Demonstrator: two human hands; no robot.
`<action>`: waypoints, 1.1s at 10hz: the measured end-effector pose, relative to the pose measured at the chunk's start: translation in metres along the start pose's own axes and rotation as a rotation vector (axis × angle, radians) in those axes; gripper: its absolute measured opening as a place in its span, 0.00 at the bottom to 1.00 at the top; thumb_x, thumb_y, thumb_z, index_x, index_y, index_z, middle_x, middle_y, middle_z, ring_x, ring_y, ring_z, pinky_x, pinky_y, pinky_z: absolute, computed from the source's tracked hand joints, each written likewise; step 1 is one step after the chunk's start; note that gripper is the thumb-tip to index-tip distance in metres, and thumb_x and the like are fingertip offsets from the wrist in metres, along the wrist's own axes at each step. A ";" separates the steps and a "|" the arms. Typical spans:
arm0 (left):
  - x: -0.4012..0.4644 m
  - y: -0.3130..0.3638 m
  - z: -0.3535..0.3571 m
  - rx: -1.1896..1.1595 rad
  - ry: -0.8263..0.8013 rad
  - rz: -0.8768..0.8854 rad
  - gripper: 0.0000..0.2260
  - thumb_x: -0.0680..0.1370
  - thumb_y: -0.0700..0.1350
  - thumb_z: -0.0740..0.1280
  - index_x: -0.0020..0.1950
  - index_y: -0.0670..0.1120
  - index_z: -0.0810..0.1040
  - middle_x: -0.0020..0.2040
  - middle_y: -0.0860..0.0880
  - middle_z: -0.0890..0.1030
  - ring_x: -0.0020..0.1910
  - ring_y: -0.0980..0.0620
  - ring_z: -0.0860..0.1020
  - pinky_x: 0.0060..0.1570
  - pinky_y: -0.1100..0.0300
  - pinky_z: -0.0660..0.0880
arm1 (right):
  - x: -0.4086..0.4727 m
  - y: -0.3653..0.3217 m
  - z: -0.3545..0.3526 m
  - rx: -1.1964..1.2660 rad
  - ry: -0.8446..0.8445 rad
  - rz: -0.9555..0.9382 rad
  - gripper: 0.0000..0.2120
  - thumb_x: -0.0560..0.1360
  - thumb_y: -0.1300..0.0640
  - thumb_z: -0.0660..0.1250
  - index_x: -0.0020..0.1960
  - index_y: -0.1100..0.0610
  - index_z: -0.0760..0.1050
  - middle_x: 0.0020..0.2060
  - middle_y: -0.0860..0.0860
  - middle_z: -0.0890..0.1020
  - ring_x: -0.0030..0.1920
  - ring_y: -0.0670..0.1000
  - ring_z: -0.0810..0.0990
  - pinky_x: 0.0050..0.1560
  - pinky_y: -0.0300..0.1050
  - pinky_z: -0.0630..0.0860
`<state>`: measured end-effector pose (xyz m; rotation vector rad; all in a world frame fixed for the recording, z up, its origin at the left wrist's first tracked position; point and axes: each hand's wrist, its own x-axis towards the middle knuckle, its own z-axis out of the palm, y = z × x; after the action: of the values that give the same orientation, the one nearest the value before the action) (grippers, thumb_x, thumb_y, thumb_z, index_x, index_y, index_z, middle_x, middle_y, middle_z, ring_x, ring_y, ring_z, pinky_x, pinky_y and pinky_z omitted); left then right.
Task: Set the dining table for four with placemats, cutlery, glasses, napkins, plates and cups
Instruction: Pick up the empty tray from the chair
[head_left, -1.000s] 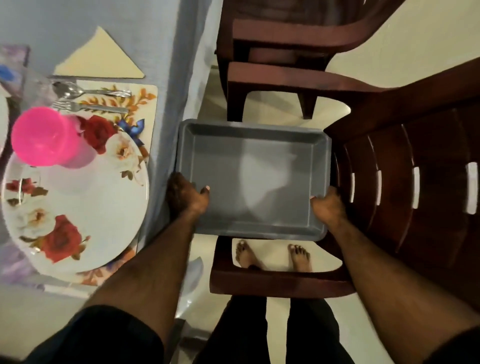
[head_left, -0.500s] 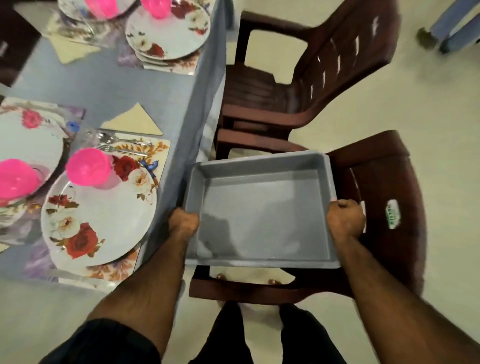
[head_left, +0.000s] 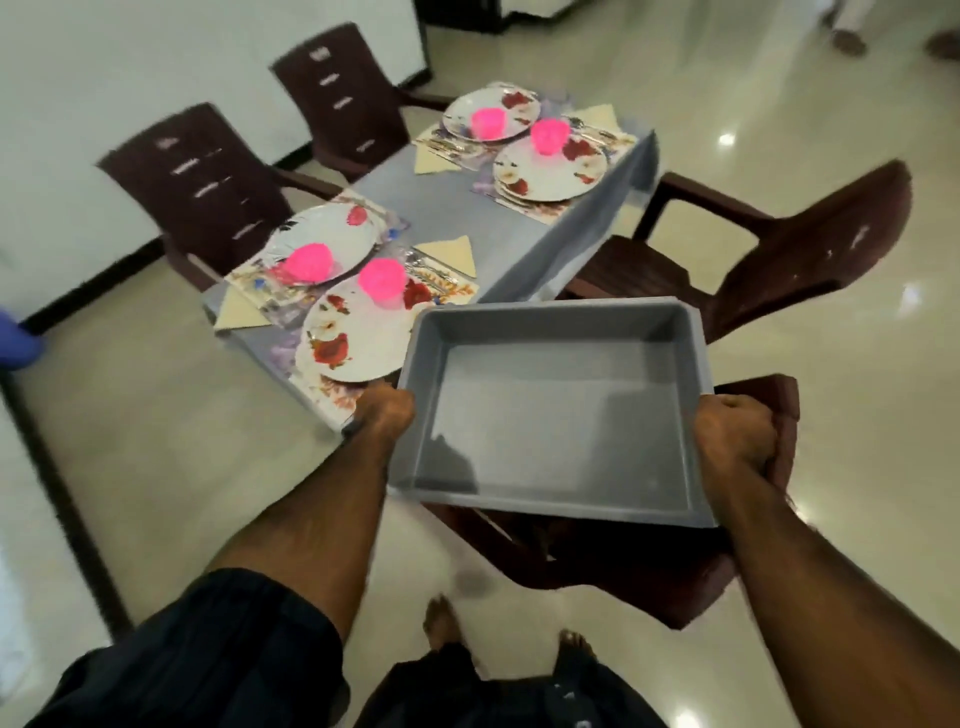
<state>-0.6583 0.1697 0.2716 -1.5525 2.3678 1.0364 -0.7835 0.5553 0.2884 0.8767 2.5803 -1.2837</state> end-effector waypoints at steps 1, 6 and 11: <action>-0.034 -0.044 -0.048 -0.033 0.177 -0.137 0.17 0.82 0.47 0.68 0.68 0.39 0.78 0.66 0.38 0.81 0.65 0.36 0.80 0.62 0.49 0.77 | -0.031 -0.023 0.007 -0.026 -0.111 -0.109 0.17 0.78 0.54 0.68 0.62 0.60 0.83 0.60 0.62 0.84 0.61 0.66 0.82 0.63 0.56 0.77; -0.127 -0.362 -0.216 -0.562 0.498 -0.644 0.10 0.74 0.45 0.75 0.50 0.39 0.83 0.49 0.41 0.85 0.43 0.39 0.84 0.44 0.51 0.82 | -0.280 -0.086 0.164 -0.341 -0.580 -0.559 0.19 0.82 0.52 0.64 0.65 0.65 0.79 0.64 0.64 0.81 0.64 0.65 0.79 0.64 0.57 0.75; -0.187 -0.660 -0.309 -1.063 0.678 -0.890 0.07 0.73 0.40 0.78 0.46 0.36 0.85 0.38 0.42 0.85 0.36 0.45 0.81 0.38 0.56 0.76 | -0.560 -0.096 0.385 -0.618 -0.937 -0.985 0.09 0.75 0.53 0.70 0.50 0.57 0.84 0.38 0.48 0.80 0.38 0.51 0.80 0.46 0.46 0.83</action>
<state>0.0671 -0.0295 0.2778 -3.2310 0.8274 1.7333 -0.4279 -0.0314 0.3121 -0.9779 2.2522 -0.5954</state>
